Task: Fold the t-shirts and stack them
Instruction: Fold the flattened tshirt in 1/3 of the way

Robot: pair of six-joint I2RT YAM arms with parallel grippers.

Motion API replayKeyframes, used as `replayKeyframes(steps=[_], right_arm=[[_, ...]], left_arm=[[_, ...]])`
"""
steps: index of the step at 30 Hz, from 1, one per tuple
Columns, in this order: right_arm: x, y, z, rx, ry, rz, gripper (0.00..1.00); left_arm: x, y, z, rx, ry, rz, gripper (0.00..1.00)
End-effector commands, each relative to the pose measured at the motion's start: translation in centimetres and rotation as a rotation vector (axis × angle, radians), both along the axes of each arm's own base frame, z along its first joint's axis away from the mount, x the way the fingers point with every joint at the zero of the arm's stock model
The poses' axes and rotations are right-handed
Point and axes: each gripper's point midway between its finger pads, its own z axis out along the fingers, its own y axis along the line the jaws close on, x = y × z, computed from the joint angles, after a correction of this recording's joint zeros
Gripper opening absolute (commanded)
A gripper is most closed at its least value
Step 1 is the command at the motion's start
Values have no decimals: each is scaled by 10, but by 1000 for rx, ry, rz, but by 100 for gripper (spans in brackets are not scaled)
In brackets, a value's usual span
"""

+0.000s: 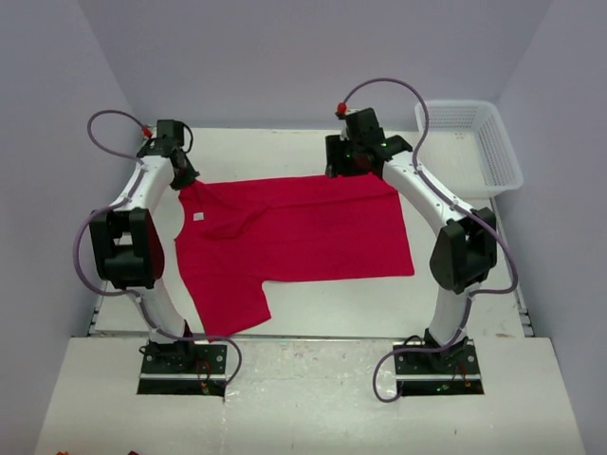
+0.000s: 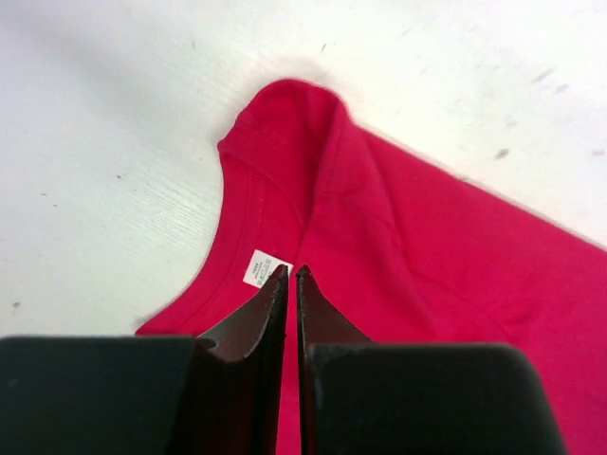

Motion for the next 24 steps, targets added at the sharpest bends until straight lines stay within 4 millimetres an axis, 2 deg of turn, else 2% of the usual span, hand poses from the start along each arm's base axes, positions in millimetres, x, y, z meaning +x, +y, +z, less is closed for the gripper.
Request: replayKeyframes(steps=[1, 2, 3, 4, 5, 6, 7, 8, 9, 10, 12, 14, 15, 17, 18, 21, 22, 24], right_arm=[[-16, 81, 25, 141, 6, 209, 59], [-28, 112, 14, 178, 47, 278, 60], [-33, 130, 14, 224, 78, 290, 59], [-34, 147, 23, 273, 79, 312, 56], [-42, 171, 12, 320, 125, 361, 40], [-44, 184, 9, 365, 160, 348, 26], [-43, 196, 15, 399, 161, 358, 16], [-45, 212, -3, 413, 197, 374, 9], [-46, 225, 6, 451, 201, 396, 9], [-54, 238, 1, 449, 219, 419, 10], [-60, 254, -14, 444, 248, 452, 9], [-71, 268, -22, 461, 267, 490, 0], [-78, 272, -33, 481, 319, 499, 0], [-81, 279, -38, 527, 339, 520, 0], [-86, 281, -49, 539, 378, 516, 0], [-94, 286, -54, 552, 401, 546, 0], [-97, 288, -56, 546, 397, 550, 18], [-102, 288, -60, 541, 403, 555, 29]], left_arm=[[-3, 6, 65, 71, -124, 12, 8], [-4, 3, 70, 71, -134, 5, 9], [-7, 0, 81, 69, -156, -2, 9], [-9, -3, 82, 64, -160, -12, 9], [-11, -8, 90, 58, -177, -24, 9], [-13, -11, 91, 51, -181, -31, 9], [-16, -16, 88, 31, -175, -47, 9], [-19, -18, 92, 21, -186, -55, 9], [-19, -32, 93, 12, -196, -89, 9], [-23, -37, 87, 3, -188, -108, 9], [-26, -49, 89, -6, -205, -138, 7], [-32, -60, 83, -15, -192, -170, 5], [-32, -61, 82, -18, -190, -174, 5], [-34, -65, 74, -28, -183, -189, 2], [-33, -65, 72, -30, -186, -193, 2], [-32, -67, 66, -37, -174, -201, 2], [-31, -69, 63, -45, -167, -209, 2], [-29, -70, 61, -46, -164, -212, 2]])
